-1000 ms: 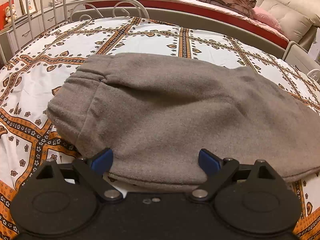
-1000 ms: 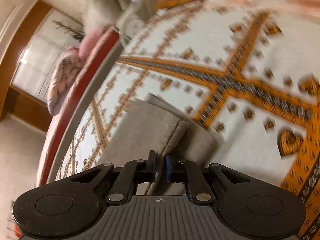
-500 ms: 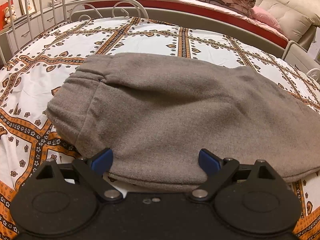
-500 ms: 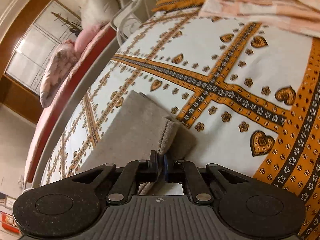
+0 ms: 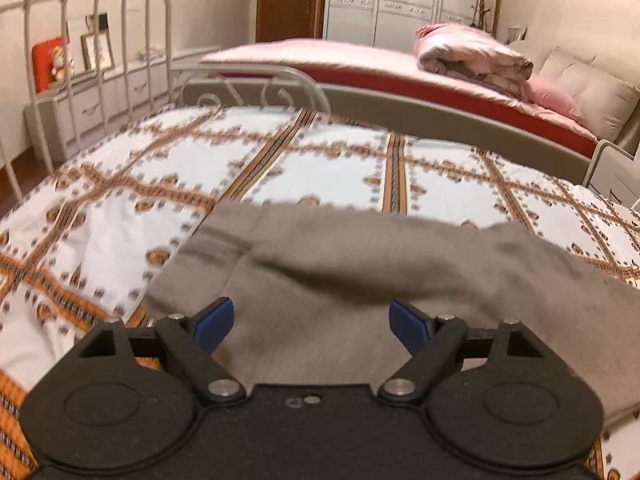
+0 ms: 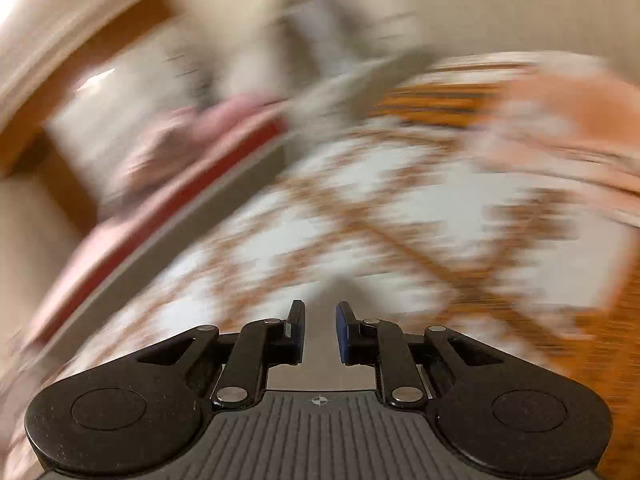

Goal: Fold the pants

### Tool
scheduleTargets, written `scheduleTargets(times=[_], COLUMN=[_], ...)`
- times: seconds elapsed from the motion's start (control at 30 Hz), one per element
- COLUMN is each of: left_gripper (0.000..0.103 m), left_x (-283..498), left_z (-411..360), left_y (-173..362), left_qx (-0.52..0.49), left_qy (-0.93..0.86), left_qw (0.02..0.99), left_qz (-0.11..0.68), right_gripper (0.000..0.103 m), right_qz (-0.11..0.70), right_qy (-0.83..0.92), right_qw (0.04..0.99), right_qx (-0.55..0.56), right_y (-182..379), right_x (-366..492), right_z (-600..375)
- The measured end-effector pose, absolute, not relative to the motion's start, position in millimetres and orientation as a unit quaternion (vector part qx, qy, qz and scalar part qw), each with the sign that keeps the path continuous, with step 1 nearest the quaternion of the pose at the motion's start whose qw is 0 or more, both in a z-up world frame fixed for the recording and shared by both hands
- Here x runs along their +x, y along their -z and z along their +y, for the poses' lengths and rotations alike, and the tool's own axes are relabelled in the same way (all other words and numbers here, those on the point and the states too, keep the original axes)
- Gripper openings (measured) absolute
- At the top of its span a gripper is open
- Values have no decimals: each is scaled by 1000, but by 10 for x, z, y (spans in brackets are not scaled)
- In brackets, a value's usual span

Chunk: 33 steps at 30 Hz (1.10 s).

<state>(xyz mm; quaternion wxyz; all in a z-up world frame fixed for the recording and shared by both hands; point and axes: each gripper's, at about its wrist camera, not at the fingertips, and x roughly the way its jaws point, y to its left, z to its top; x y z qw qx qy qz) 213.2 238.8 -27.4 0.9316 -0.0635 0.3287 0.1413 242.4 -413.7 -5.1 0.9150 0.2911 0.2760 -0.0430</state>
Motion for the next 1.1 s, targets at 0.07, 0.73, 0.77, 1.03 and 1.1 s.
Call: scheduleTargets(times=[0.07,0.73,0.77,1.03,1.1], left_gripper=[78,69,68,56,49], left_x=[2225,3185,3209,3201,3170], left_z=[2425,3513,3542,3649,3665], left_y=[251,442,473,545,526], left_qx=[-60,-108,-116,-147,-146], left_qy=[-152,-80,-74,-35,-38], left_qw=[932,913,912,905,906], left_qz=[323,385,387,397,395], right_gripper=[18,55,55,33,33], right_qz=[286,394,399,422,415], right_qy=[-55,-399,-404,-480,-500], right_qw=[922,828,823,769,760], right_qx=[256,25,26,20,16], right_y=[-34,795,831,887,879], right_x=[2659,4634,4684,4730,4712], right_z=[-3623,258,294,348,358])
